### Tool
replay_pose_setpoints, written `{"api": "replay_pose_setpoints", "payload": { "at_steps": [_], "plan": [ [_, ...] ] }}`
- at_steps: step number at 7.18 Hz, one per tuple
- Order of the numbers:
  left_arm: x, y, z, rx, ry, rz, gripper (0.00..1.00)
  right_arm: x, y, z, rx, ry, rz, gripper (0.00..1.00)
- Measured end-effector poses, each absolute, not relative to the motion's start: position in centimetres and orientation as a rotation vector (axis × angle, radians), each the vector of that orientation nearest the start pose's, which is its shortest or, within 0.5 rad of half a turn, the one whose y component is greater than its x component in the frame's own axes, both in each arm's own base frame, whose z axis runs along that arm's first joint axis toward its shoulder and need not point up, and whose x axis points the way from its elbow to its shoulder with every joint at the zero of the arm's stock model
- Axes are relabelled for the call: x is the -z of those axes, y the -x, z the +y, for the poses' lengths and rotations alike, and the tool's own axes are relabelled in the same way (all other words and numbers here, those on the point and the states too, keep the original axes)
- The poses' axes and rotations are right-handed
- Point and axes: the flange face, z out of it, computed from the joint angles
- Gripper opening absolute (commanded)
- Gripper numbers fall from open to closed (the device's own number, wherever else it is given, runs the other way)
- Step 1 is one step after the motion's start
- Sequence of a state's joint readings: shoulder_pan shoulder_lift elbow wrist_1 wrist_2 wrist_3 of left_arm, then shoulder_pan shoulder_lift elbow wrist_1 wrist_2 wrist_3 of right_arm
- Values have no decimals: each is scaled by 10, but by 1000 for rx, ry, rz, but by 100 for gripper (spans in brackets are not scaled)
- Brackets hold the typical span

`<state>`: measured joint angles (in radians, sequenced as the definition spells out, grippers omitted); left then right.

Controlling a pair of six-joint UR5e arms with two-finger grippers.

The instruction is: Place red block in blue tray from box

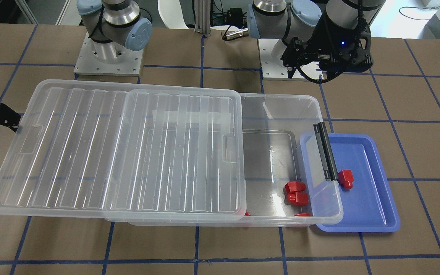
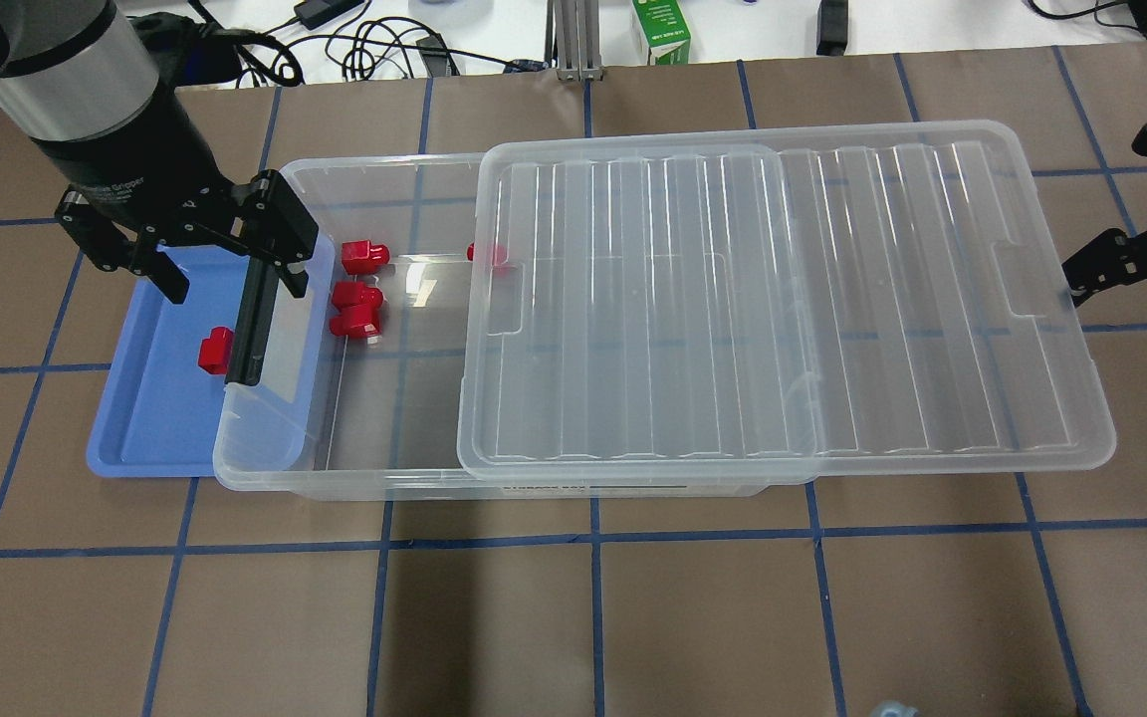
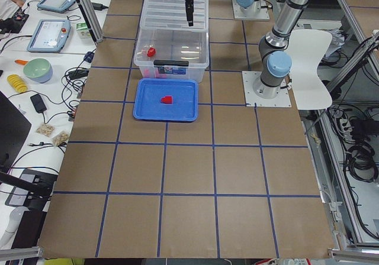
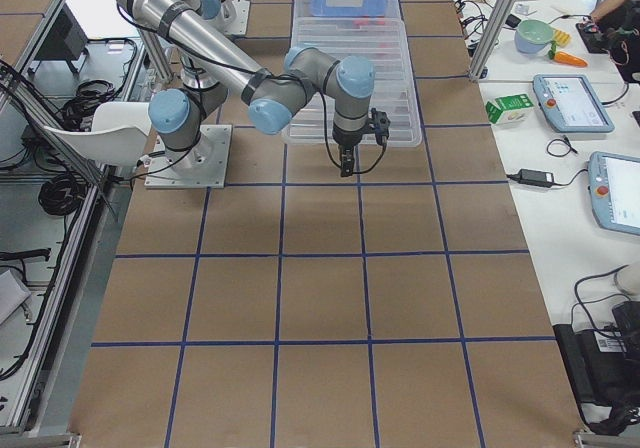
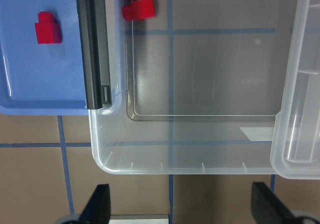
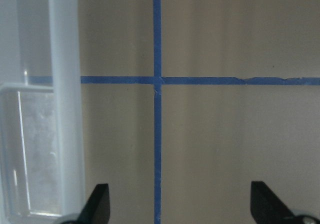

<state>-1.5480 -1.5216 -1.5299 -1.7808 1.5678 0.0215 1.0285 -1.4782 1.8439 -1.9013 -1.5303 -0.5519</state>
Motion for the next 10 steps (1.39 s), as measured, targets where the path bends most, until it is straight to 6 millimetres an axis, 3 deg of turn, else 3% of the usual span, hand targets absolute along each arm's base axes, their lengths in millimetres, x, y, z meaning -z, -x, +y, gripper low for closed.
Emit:
{"api": "replay_pose_setpoints", "payload": {
  "at_steps": [2, 10],
  "plan": [
    [-511, 123, -460, -190, 5, 3139, 100, -343, 121, -505, -14, -10, 3087, 100],
    [-512, 123, -461, -172, 7, 3138, 100, -350, 7, -524, 33, -127, 3100, 100]
  ]
}}
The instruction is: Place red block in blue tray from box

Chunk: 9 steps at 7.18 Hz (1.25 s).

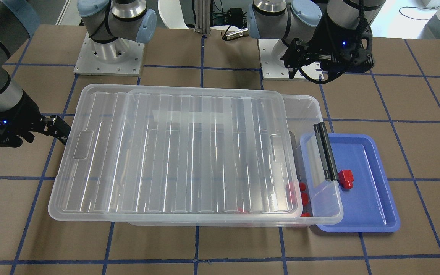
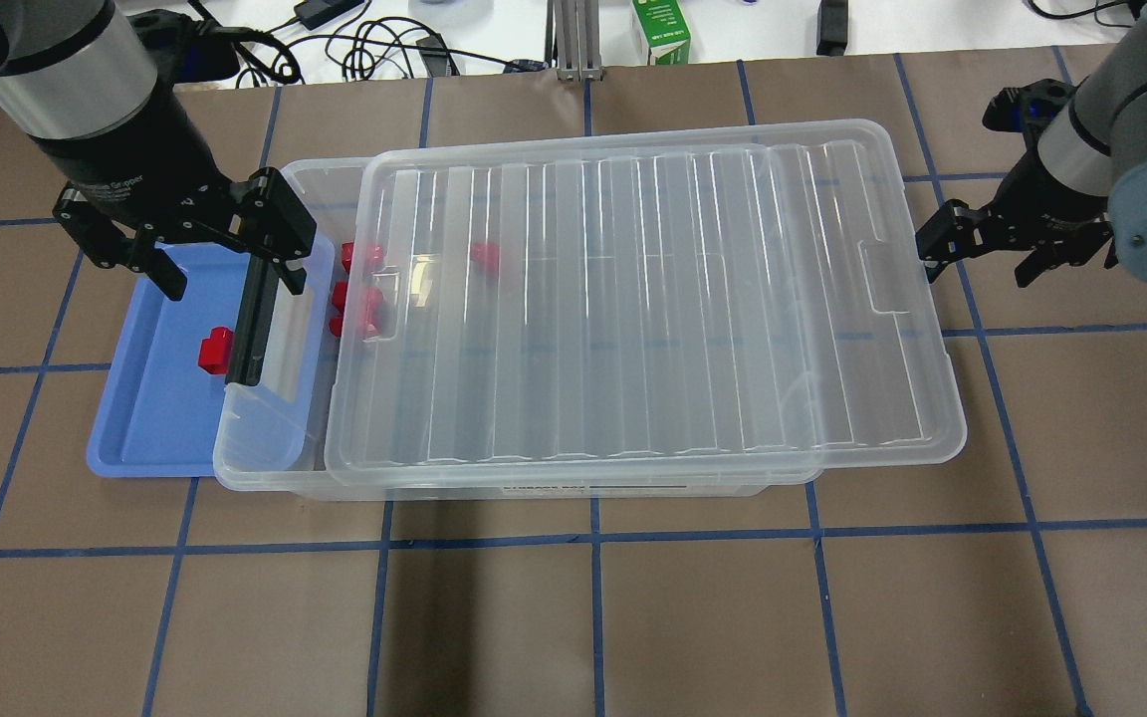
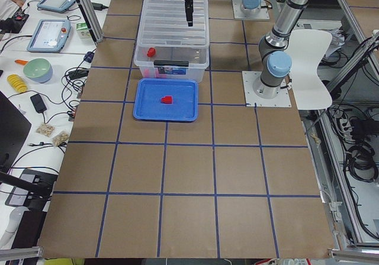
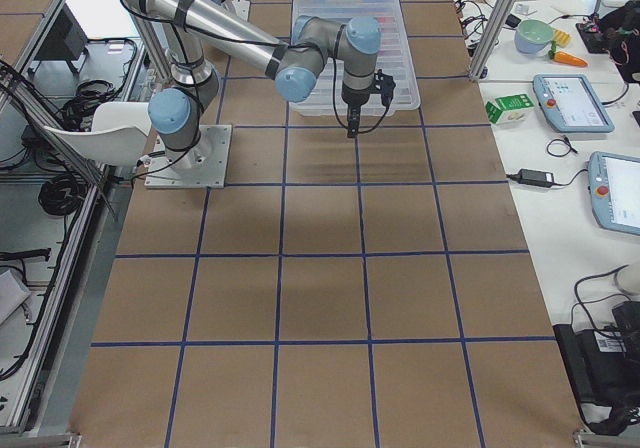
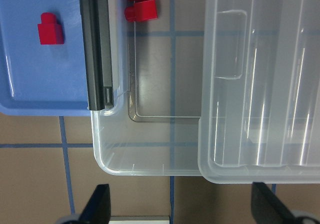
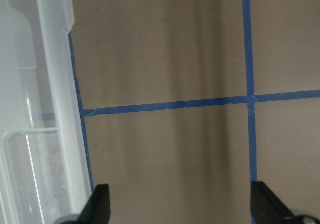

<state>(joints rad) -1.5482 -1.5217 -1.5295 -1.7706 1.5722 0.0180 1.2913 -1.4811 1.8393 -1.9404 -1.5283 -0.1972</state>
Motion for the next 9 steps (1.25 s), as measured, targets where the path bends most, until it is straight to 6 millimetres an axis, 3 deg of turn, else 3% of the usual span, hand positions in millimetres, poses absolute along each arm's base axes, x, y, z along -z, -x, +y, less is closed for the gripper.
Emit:
{"api": "replay_pose_setpoints", "payload": {
  "at_steps": [5, 9],
  "plan": [
    [-512, 124, -461, -175, 27, 3145, 100, -352, -62, -524, 63, -158, 3101, 100],
    [-511, 124, -461, -178, 25, 3139, 100, -361, -77, -525, 98, -133, 3107, 100]
  ]
}}
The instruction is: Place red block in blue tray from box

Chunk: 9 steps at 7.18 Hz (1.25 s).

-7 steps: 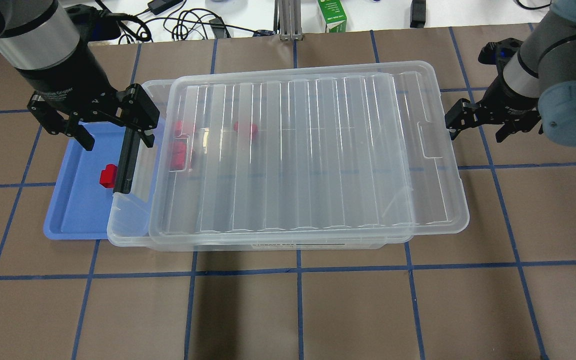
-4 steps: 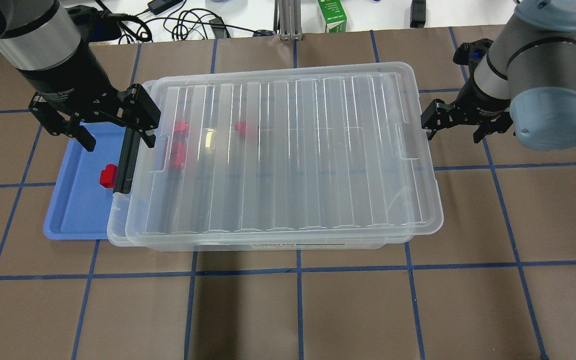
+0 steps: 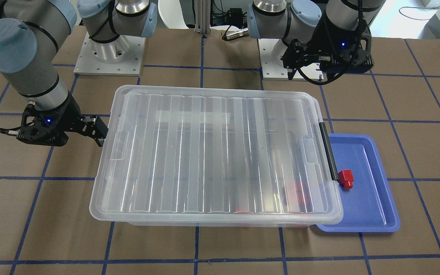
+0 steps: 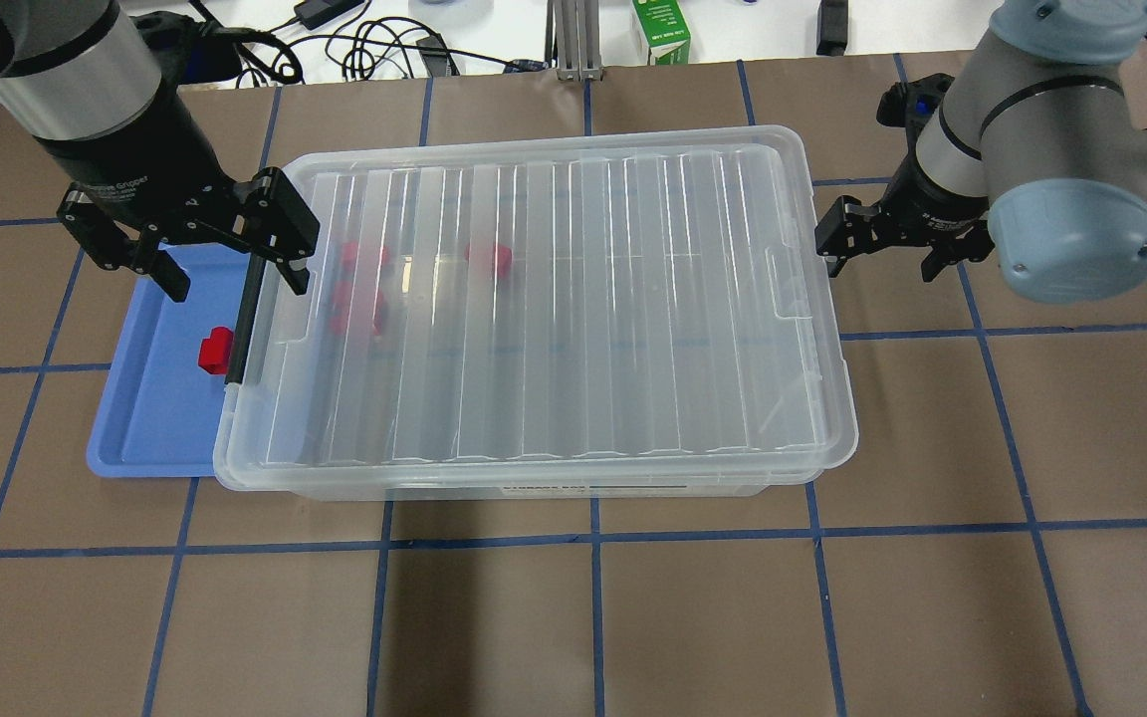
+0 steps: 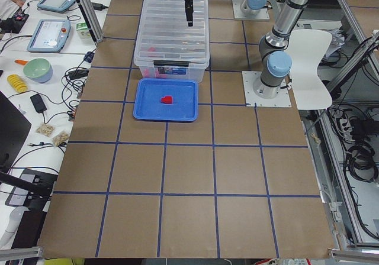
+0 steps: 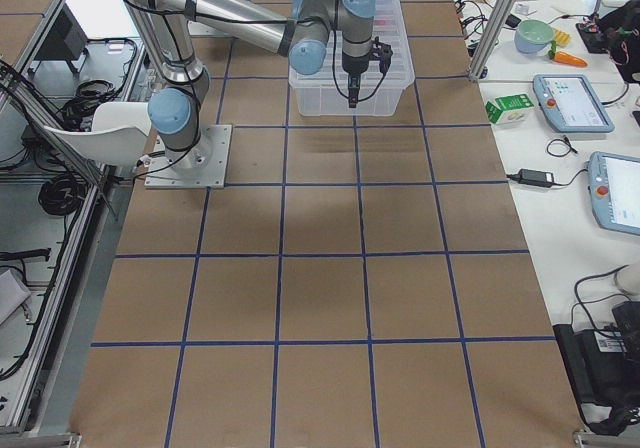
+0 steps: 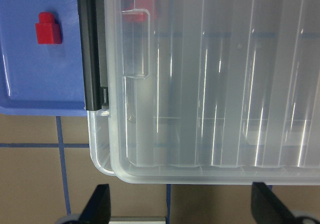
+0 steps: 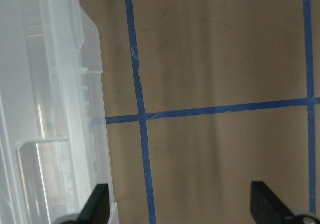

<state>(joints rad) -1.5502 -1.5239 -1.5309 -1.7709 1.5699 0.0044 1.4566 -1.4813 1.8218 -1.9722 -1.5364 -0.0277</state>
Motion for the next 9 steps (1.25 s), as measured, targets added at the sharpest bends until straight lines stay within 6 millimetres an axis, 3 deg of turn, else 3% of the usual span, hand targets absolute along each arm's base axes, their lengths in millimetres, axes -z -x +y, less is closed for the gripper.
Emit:
{"api": "replay_pose_setpoints", "payload": {
  "at_steps": [1, 3, 5, 7, 9],
  "plan": [
    [-511, 124, -461, -179, 24, 3138, 100, -381, -78, -528, 140, -120, 3107, 100],
    [-511, 124, -461, -175, 24, 3139, 100, -448, -84, -516, 203, -106, 3101, 100],
    [-512, 124, -461, -174, 24, 3139, 100, -497, -123, -496, 250, -85, 3103, 100],
    [-512, 123, -462, -171, 11, 3140, 100, -507, -168, -487, 235, -126, 3101, 100],
    [-512, 122, -462, -169, 5, 3140, 100, -508, -178, -489, 234, -140, 3109, 100]
  ]
}}
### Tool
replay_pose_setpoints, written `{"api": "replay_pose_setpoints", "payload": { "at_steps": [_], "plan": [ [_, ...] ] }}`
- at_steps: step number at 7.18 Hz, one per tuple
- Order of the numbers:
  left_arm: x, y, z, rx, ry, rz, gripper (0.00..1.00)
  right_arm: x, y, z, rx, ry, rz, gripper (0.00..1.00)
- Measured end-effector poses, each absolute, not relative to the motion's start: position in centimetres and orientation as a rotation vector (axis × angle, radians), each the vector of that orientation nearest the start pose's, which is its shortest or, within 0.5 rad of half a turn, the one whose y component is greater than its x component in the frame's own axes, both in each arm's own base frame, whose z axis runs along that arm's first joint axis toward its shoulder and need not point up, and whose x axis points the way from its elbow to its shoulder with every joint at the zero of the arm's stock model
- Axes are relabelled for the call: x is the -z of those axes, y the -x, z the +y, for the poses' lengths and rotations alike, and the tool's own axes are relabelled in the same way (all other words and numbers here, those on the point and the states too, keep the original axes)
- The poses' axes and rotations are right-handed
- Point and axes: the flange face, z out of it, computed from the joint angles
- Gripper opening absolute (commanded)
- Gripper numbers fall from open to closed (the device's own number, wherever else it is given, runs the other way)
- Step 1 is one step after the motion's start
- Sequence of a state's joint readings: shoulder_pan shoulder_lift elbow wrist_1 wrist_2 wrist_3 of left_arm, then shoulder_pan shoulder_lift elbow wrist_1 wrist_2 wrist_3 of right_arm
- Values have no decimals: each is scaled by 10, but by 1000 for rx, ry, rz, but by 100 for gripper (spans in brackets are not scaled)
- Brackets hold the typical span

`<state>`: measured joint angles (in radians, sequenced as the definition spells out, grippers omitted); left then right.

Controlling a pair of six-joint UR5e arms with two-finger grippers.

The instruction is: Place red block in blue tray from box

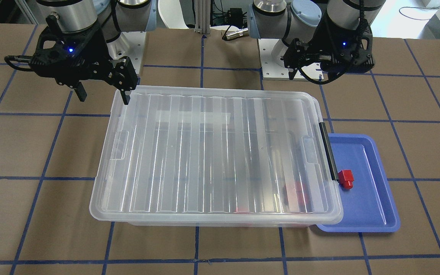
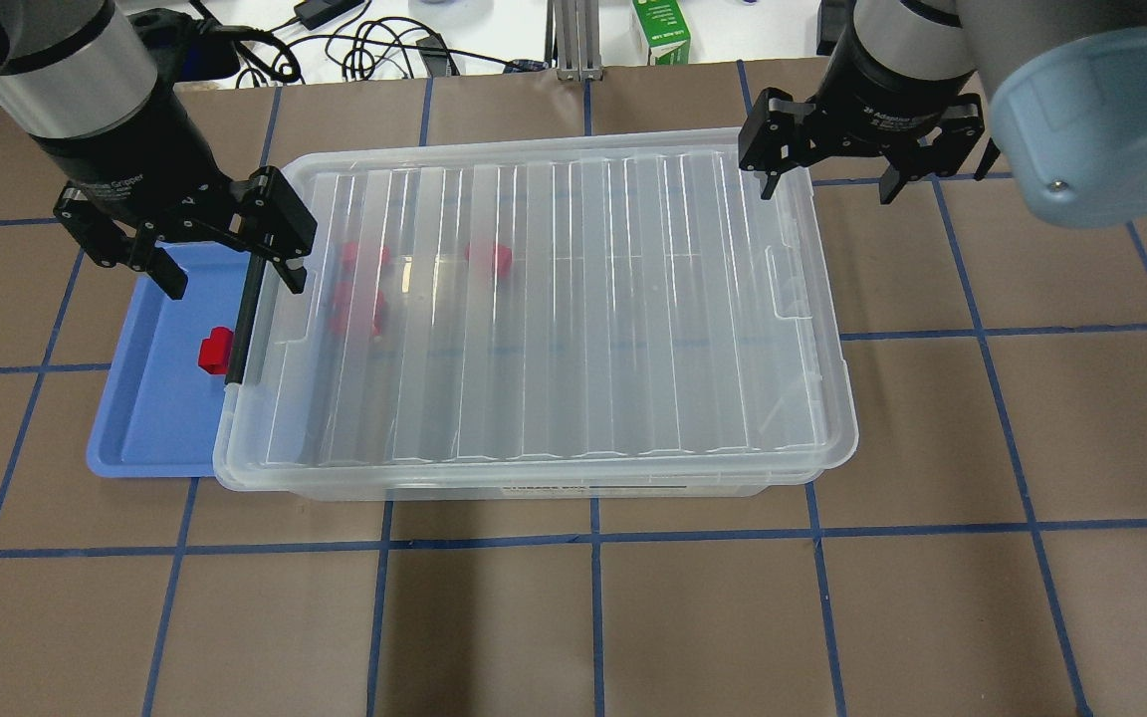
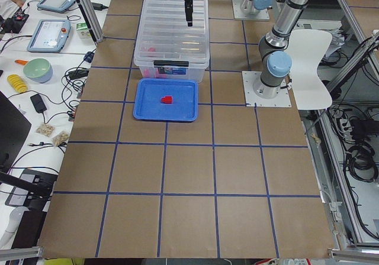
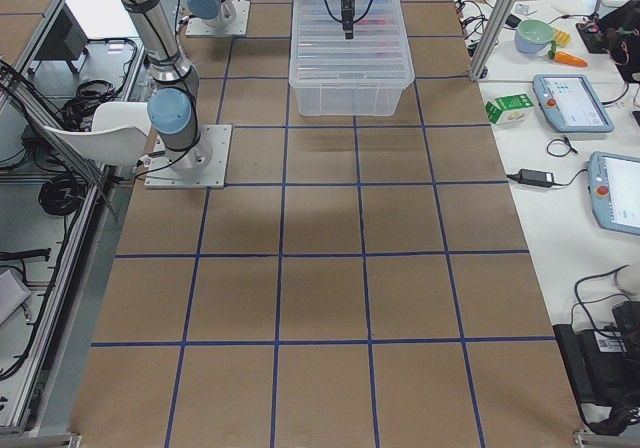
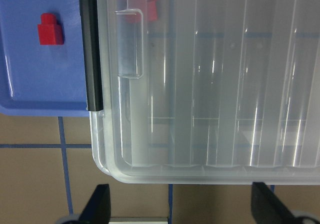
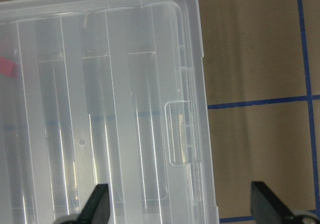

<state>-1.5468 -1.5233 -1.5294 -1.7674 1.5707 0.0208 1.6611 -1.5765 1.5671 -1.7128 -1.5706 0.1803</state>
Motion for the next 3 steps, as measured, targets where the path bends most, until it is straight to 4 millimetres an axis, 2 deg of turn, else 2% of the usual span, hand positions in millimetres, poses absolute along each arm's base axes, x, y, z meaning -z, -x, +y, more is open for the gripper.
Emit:
{"api": "replay_pose_setpoints", "payload": {
  "at_steps": [3],
  "plan": [
    [-511, 123, -461, -174, 3, 3138, 100, -528, -175, -496, 233, -155, 3114, 100]
  ]
}}
